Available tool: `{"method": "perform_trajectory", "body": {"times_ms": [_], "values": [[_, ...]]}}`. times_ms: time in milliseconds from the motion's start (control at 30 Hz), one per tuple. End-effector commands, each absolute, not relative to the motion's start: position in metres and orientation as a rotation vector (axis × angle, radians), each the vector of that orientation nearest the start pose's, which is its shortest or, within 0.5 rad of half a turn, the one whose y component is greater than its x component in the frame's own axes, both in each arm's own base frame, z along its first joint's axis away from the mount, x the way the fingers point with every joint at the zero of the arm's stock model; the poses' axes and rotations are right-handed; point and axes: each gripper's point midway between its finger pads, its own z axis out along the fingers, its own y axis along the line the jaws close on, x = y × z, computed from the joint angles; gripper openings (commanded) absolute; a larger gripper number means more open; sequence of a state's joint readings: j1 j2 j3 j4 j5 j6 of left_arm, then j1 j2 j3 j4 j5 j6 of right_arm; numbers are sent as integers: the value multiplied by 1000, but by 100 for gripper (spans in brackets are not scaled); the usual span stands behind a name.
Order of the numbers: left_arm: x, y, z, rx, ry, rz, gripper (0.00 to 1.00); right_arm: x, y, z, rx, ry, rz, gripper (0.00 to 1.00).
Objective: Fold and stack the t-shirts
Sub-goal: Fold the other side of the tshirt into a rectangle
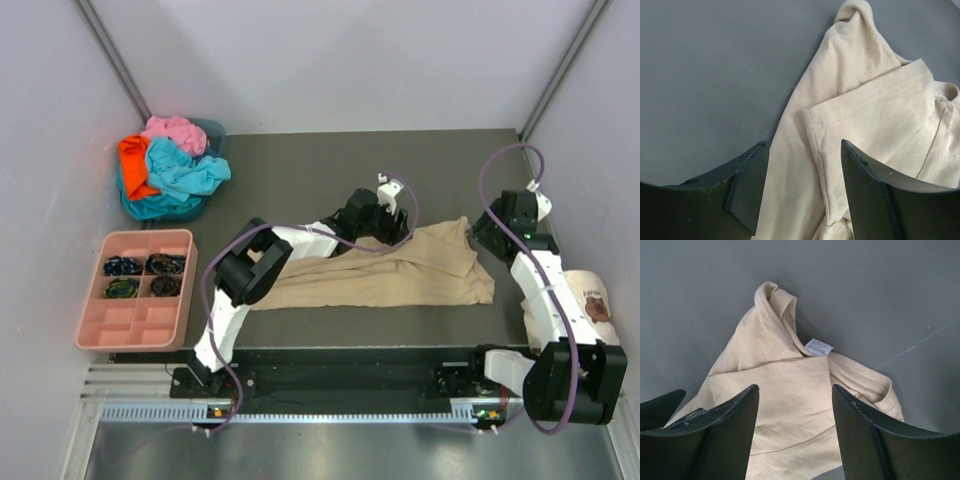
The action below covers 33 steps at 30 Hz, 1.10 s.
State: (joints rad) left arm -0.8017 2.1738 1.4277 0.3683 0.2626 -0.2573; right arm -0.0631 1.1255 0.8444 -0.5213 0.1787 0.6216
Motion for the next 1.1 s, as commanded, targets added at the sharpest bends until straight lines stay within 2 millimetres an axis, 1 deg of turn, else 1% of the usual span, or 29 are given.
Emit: {"method": "perform_trajectory", "body": {"times_ms": [0,33,100,133,200,233,300,333,367,533,567,700,767,800,833,1000,1033,1067], "values": [[380,-492,108,770,1786,-1005,64,307,-25,145,852,2164,71,60],[380,-495,110,774,1777,-1012,64,307,-25,144,850,2166,72,60],[380,-499,104,782,1781,-1018,64,306,-25,142,851,2171,69,60],[381,-502,108,786,1769,-1023,64,306,-25,143,851,2170,70,60],[379,-506,104,795,1772,-1033,64,305,-25,142,852,2173,67,61],[379,-510,107,800,1762,-1038,64,305,-25,142,847,2173,65,61],[378,-512,102,807,1766,-1039,64,305,-25,142,851,2174,64,60],[379,-515,103,807,1759,-1041,64,305,-25,142,849,2175,64,61],[377,-517,99,814,1764,-1042,63,304,-25,142,850,2176,63,61],[380,-521,94,817,1765,-1047,60,303,-25,141,848,2180,60,61],[379,-522,93,820,1766,-1047,55,303,-26,141,849,2179,57,61],[381,-522,88,817,1770,-1042,45,302,-26,142,846,2177,57,61],[381,-523,86,816,1773,-1040,42,302,-25,142,844,2178,58,61],[381,-523,84,817,1776,-1039,37,301,-26,141,845,2181,55,61],[380,-522,83,818,1780,-1038,35,301,-25,141,843,2181,56,61],[379,-521,83,815,1783,-1036,20,301,-25,140,842,2180,58,61],[379,-521,87,811,1776,-1037,15,300,-25,138,843,2185,57,61],[380,-521,86,808,1778,-1037,14,300,-25,139,842,2184,59,61]]}}
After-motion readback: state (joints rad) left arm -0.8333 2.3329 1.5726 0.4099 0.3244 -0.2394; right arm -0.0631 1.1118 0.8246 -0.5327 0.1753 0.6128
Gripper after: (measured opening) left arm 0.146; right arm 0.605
